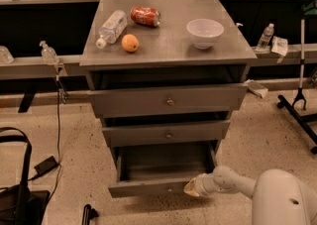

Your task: Close bottom drawer

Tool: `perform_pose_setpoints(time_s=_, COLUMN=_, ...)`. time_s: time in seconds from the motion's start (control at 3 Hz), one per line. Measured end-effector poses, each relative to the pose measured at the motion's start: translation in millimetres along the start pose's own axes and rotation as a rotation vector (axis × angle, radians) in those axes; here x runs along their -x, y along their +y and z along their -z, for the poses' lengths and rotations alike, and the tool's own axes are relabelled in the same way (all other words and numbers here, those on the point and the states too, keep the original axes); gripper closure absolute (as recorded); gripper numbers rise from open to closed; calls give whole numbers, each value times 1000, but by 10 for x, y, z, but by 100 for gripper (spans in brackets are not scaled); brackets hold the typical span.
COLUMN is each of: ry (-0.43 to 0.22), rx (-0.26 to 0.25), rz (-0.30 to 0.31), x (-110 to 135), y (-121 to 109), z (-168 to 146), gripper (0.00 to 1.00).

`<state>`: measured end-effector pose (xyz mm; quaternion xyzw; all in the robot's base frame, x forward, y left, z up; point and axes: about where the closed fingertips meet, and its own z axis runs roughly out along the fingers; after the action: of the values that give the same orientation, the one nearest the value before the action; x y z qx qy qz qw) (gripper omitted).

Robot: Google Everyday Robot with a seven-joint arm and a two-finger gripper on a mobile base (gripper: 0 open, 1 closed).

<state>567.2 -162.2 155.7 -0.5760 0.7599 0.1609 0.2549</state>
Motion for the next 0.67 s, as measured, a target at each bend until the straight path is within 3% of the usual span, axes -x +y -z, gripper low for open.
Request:
perform_pose_setpoints(time_s=0.33, ry=0, rx=0, rz=0, x=-2, y=2, z=2, gripper=100)
perform_pose_setpoints(time_s=0.67, ry=-7, rx=-34, rz=12, x=57, y=-155, z=-36, gripper=100)
